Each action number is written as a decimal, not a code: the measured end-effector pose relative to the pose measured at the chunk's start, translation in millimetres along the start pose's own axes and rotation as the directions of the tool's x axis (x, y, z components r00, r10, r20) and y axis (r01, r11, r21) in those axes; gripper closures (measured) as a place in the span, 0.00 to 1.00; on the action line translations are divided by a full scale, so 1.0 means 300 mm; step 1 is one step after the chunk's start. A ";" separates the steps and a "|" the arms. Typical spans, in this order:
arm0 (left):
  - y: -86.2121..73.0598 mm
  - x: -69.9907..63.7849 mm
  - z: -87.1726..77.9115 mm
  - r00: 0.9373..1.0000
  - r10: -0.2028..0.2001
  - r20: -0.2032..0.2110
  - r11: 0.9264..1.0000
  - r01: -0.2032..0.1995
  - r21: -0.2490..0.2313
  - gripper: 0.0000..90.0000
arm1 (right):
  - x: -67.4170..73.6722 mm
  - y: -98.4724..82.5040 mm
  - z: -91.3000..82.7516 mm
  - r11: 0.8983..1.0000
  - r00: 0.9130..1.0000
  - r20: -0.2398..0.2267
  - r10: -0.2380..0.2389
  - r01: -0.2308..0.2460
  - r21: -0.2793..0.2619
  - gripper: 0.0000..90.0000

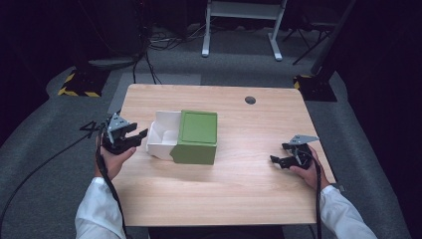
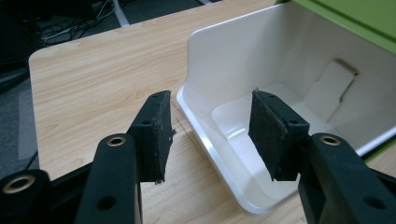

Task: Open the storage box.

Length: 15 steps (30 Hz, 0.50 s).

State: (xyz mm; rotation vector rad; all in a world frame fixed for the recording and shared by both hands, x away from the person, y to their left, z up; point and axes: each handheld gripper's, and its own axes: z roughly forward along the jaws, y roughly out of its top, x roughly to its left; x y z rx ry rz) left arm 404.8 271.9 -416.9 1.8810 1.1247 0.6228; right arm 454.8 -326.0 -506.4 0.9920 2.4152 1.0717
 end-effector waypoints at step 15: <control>0.052 -0.103 -0.060 0.994 0.106 0.022 0.994 -0.106 -0.022 0.47 | 0.000 -0.001 -0.001 1.000 1.000 0.000 -0.002 0.002 0.001 0.18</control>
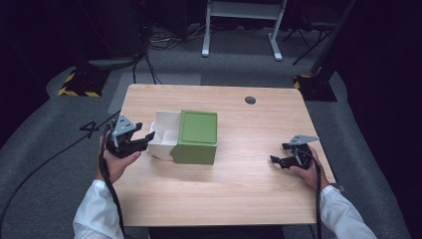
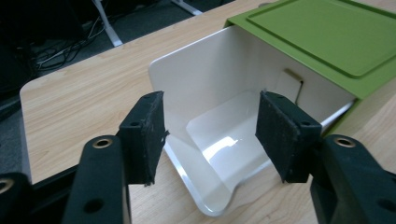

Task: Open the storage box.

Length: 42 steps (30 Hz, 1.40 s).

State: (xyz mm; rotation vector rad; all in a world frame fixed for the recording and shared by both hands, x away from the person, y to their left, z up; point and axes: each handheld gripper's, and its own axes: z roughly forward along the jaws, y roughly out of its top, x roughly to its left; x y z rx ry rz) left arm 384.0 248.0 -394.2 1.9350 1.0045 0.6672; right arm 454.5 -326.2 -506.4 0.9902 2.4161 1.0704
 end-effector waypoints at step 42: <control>-0.027 -0.386 -0.025 0.953 0.233 0.192 0.971 -0.240 0.011 0.18 | 0.001 -0.001 -0.001 1.000 1.000 -0.001 0.002 -0.002 0.000 0.18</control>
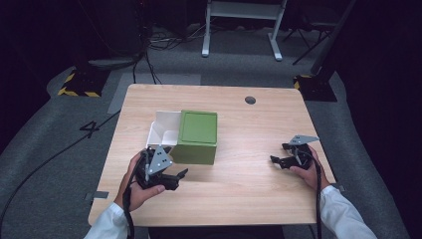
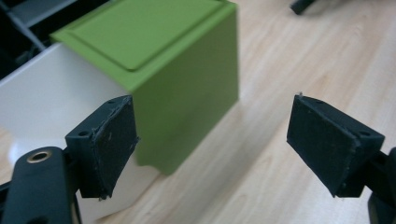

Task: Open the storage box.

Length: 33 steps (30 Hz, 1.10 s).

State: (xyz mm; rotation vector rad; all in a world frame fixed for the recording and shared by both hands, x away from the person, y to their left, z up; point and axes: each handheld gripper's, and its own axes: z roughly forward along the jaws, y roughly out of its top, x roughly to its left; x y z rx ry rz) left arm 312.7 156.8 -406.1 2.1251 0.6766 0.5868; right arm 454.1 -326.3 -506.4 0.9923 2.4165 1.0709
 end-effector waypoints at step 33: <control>-0.163 -0.088 0.315 0.974 -0.071 0.213 0.974 0.022 0.224 0.18 | -0.001 0.000 0.000 1.000 1.000 -0.003 -0.003 0.003 0.000 0.18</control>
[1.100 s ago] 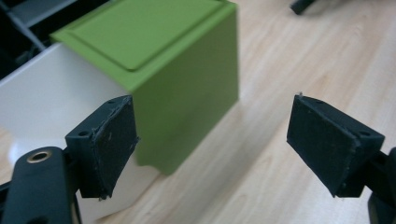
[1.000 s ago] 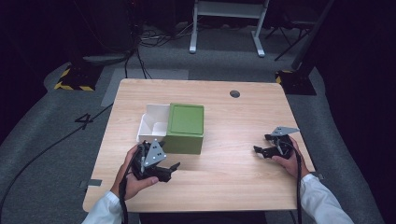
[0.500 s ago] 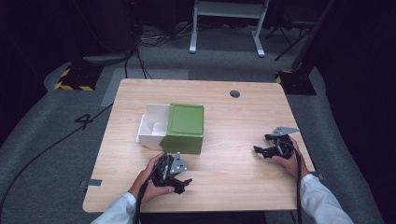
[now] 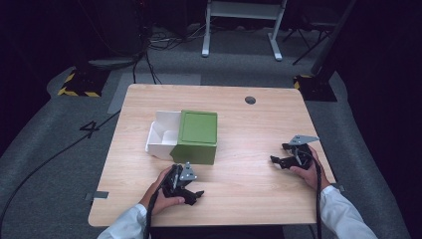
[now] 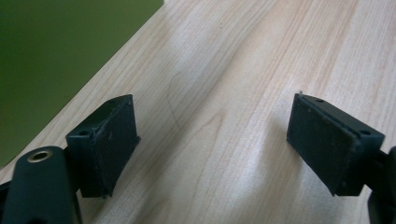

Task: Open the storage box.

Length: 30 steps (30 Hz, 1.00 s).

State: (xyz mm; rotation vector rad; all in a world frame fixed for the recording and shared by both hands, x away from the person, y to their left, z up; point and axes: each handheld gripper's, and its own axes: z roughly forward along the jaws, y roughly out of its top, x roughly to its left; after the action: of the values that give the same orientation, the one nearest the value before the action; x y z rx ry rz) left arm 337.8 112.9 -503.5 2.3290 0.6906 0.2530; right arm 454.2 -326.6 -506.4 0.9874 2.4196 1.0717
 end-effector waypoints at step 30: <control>-0.009 0.011 0.007 1.000 0.006 0.002 1.000 -0.006 -0.028 0.14 | 0.000 0.002 0.002 1.000 1.000 -0.001 -0.005 0.005 0.000 0.18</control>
State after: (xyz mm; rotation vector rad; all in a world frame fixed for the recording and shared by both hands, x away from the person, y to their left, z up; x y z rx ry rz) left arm 340.2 115.1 -506.7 2.3048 0.6747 0.2609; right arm 454.7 -325.9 -506.4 0.9807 2.4208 1.0709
